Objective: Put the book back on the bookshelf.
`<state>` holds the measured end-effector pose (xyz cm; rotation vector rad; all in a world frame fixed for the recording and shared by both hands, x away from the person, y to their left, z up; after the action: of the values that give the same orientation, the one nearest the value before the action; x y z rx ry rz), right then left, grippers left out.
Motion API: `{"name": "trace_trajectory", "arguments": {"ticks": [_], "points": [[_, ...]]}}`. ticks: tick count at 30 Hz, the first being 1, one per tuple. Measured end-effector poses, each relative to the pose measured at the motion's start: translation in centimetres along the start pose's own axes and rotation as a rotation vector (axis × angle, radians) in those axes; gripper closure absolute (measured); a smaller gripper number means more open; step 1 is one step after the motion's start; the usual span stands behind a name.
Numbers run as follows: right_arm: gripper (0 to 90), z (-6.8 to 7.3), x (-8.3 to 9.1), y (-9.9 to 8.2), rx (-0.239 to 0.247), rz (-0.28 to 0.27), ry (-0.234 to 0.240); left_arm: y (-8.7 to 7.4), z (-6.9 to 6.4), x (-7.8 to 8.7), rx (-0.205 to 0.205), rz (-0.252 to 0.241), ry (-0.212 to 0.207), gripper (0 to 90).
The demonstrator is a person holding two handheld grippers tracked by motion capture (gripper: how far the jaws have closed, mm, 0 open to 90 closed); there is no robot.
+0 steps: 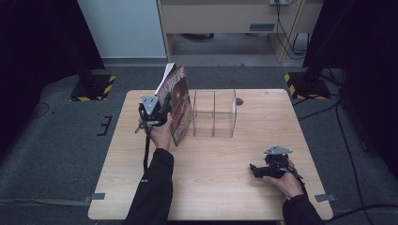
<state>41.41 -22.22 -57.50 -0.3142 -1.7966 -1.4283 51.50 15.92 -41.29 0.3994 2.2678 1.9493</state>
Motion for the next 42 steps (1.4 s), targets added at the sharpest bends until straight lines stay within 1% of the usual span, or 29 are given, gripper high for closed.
{"name": "trace_trajectory", "arguments": {"ticks": [2,5,7,9,10,12,13,16,18,20,24,25,27,30,33,34,36,39,42], "points": [[0.4,0.0,0.0,0.0,0.0,0.0,0.0,-0.3,0.0,0.1,-0.005,-0.015,-0.005,83.3],[0.4,0.0,0.0,0.0,0.0,0.0,0.0,-0.5,-0.1,0.3,-0.01,-0.015,-0.005,83.1],[0.4,0.0,0.0,0.0,0.0,0.0,0.0,-0.7,-0.1,0.5,-0.023,-0.006,-0.01,82.6],[0.4,0.0,0.0,0.0,0.0,0.0,0.0,-0.9,-0.2,0.8,-0.044,0.015,-0.011,81.8],[0.4,0.0,0.0,0.0,0.0,0.0,0.0,-0.9,-0.2,0.9,-0.05,0.02,-0.021,80.4],[0.4,0.0,0.0,0.0,0.0,0.0,0.0,-1.0,-0.3,1.2,-0.051,0.027,-0.03,76.7],[0.4,0.0,0.0,0.0,0.0,0.0,0.0,-1.0,-0.3,1.4,-0.044,0.039,-0.042,74.9],[0.4,0.0,0.0,0.0,0.001,0.0,0.0,-1.2,-0.2,1.9,-0.065,0.069,-0.047,69.8],[0.4,0.0,0.0,0.0,0.001,0.0,0.0,-1.4,-0.1,2.3,-0.071,0.076,-0.058,68.9],[0.4,0.0,0.0,0.0,0.001,0.0,0.0,-1.7,-0.1,2.7,-0.076,0.086,-0.065,69.9],[0.4,0.0,0.0,0.0,0.001,0.0,0.0,-2.0,0.0,3.1,-0.078,0.086,-0.061,78.2],[0.4,0.0,0.0,0.0,0.001,0.0,0.0,-2.0,0.0,3.1,-0.076,0.085,-0.057,79.5],[0.4,0.0,0.0,0.0,0.0,0.0,0.0,-2.0,-0.1,3.0,-0.057,0.076,-0.048,81.8],[0.4,0.0,0.0,0.0,0.0,0.0,0.0,-2.0,-0.3,2.8,-0.04,0.06,-0.033,82.9],[0.4,0.0,0.0,0.0,0.001,0.0,0.0,-2.1,-0.7,2.6,-0.042,0.05,-0.027,82.9],[0.4,0.0,0.0,0.0,0.001,0.0,0.0,-2.1,-0.7,2.7,-0.049,0.053,-0.023,82.7],[0.4,0.0,0.0,0.0,0.001,0.0,0.0,-2.1,-0.7,2.7,-0.063,0.064,-0.024,79.8],[0.4,0.0,0.0,0.0,0.001,0.0,0.0,-2.1,-0.4,3.0,-0.073,0.07,-0.03,71.1],[0.4,0.0,0.0,0.0,0.0,0.0,0.0,-2.1,-0.1,3.6,-0.094,0.08,-0.053,64.4]]}}
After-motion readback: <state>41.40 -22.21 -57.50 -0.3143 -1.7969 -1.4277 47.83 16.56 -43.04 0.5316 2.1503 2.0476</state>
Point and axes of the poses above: each handheld gripper's, and its own axes: x roughly backward along the jaws, y roughly out of its top, z roughly to its left, the point moved 5 cm from there along -x, roughly forward along the jaws, and after that the axes turned 4 degrees about -y, right-handed, at the moved point
